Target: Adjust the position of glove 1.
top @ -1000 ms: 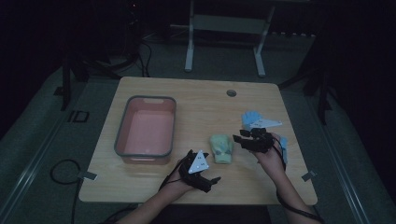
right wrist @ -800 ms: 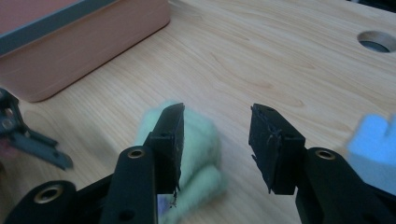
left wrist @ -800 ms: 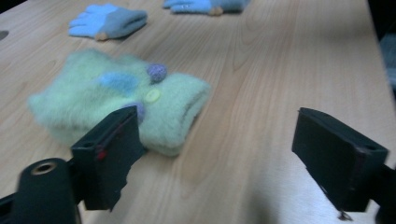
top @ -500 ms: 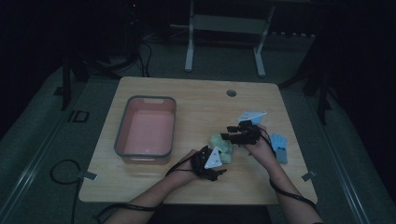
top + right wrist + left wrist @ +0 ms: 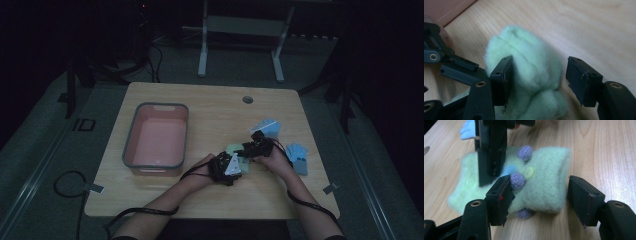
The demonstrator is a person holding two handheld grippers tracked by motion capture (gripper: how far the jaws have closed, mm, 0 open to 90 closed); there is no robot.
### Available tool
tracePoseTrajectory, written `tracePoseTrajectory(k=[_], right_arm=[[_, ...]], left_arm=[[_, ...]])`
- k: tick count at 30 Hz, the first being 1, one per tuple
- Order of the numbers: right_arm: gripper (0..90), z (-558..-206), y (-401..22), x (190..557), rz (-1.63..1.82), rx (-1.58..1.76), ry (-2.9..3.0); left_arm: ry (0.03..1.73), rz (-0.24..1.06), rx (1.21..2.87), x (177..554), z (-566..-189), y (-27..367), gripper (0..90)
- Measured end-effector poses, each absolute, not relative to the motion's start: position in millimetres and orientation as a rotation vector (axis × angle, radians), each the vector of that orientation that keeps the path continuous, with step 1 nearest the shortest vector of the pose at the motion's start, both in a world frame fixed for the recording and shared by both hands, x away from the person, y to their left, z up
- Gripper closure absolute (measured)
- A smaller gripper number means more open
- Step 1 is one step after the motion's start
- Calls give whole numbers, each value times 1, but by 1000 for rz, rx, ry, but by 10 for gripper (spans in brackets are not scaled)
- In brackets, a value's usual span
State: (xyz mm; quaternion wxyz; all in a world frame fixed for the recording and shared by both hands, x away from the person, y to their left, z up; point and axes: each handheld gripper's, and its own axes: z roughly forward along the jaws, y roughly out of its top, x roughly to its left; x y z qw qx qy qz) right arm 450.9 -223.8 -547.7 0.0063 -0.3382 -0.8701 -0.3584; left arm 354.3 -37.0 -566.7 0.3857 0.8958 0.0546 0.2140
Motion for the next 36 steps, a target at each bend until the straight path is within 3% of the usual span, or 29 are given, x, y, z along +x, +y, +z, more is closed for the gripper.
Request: tracePoseTrajectory(k=[1,4,5,6,10,18,36], right_arm=[[452,-549,-224,452,-1122,-1056,-2694],[517,-548,-222,451,-1120,-1050,-2677],[555,-548,-222,450,-1119,-1047,-2682],[618,-545,-220,447,-1127,-1053,-2700],[681,-540,-219,444,-1136,-1071,-2715],[702,-523,-218,440,-1195,-1100,-2698],[703,-463,-205,432,-1325,-1050,-2727]], left_arm=[[133,567,2282,354,-567,-37,431],[123,575,2291,355,-567,-36,467],[116,589,2295,355,-566,-36,505],[119,592,2288,354,-564,-36,599],[159,553,2292,355,-558,-34,725],[196,544,2296,356,-538,-31,765],[206,674,2262,344,-477,-15,772]])
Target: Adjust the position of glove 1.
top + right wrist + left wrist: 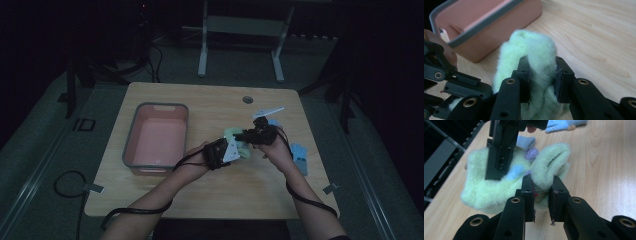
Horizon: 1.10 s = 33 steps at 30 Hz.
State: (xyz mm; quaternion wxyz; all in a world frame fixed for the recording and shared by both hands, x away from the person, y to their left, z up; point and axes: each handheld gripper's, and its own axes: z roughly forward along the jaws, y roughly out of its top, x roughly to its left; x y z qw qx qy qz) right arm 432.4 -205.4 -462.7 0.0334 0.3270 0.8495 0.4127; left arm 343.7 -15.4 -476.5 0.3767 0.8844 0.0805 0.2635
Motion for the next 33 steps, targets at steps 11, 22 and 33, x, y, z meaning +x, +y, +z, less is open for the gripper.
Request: tracePoseTrajectory(k=[11,22,33], right_arm=[[703,-438,-179,436,1283,956,2601],[703,-424,-147,440,1266,895,2620],[703,-419,-110,443,1268,834,2659]], left_arm=[[242,700,2246,345,-453,10,773],[290,727,2235,342,-444,37,773],[340,750,2238,337,-441,69,775]])
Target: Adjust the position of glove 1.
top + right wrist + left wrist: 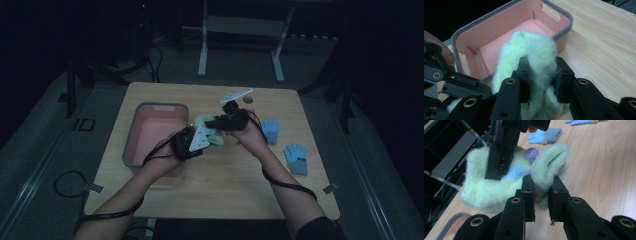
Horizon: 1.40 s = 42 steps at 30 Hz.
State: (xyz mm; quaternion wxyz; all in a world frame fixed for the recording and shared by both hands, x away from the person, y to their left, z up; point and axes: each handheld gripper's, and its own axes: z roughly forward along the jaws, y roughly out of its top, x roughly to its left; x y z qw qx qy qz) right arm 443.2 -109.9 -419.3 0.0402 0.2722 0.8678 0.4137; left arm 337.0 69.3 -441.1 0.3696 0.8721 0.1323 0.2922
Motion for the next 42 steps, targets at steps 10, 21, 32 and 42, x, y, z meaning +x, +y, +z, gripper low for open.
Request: tracePoseTrajectory(k=[10,21,32,42], right_arm=[[703,-421,-66,446,1271,794,2698],[704,-427,-10,449,1267,733,2748],[705,-446,30,453,1270,753,2768],[707,-480,35,461,1223,846,2794]], left_arm=[[401,782,2248,331,-443,107,774],[469,780,2271,327,-447,155,774],[433,692,2296,338,-467,202,773],[404,575,2437,360,-490,202,770]])
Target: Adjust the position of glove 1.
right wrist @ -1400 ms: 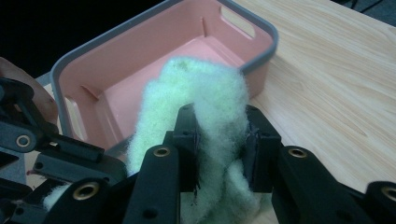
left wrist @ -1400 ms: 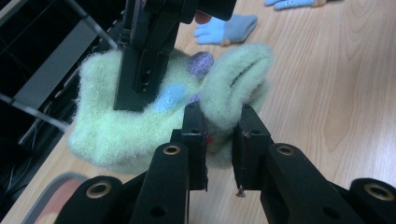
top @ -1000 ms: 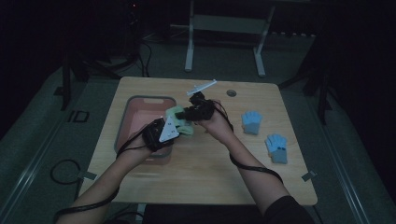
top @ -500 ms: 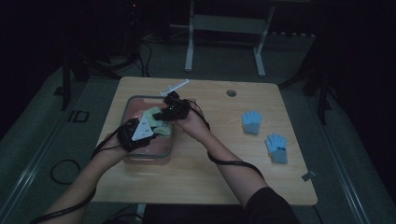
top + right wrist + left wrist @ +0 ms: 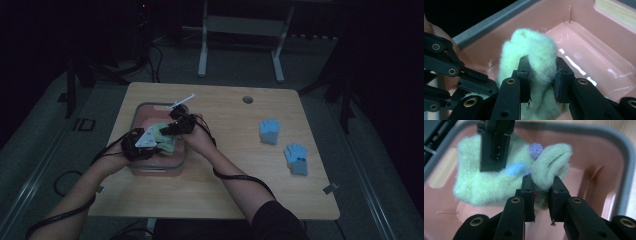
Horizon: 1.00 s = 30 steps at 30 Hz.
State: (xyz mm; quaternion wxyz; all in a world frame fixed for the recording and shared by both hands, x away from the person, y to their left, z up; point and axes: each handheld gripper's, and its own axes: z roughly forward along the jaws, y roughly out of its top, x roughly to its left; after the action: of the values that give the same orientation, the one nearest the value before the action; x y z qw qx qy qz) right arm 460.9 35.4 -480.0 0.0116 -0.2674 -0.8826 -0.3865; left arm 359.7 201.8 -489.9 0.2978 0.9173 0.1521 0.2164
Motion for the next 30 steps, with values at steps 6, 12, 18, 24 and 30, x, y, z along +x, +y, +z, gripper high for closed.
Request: tracePoseTrajectory(k=[6,12,18,24,30], right_arm=[[706,-488,35,465,-1151,-856,-2766],[630,-491,36,466,-1070,-876,-2797],[567,-494,25,467,-1078,-890,-2787],[537,-487,13,462,-1144,-862,-2765],[505,-472,-3,452,-1226,-823,-2729]], left_arm=[[417,510,2506,370,-493,196,770],[400,446,2580,379,-500,189,762],[426,404,2617,385,-503,186,703],[524,452,2547,383,-498,187,375],[611,427,2450,382,-485,193,138]])
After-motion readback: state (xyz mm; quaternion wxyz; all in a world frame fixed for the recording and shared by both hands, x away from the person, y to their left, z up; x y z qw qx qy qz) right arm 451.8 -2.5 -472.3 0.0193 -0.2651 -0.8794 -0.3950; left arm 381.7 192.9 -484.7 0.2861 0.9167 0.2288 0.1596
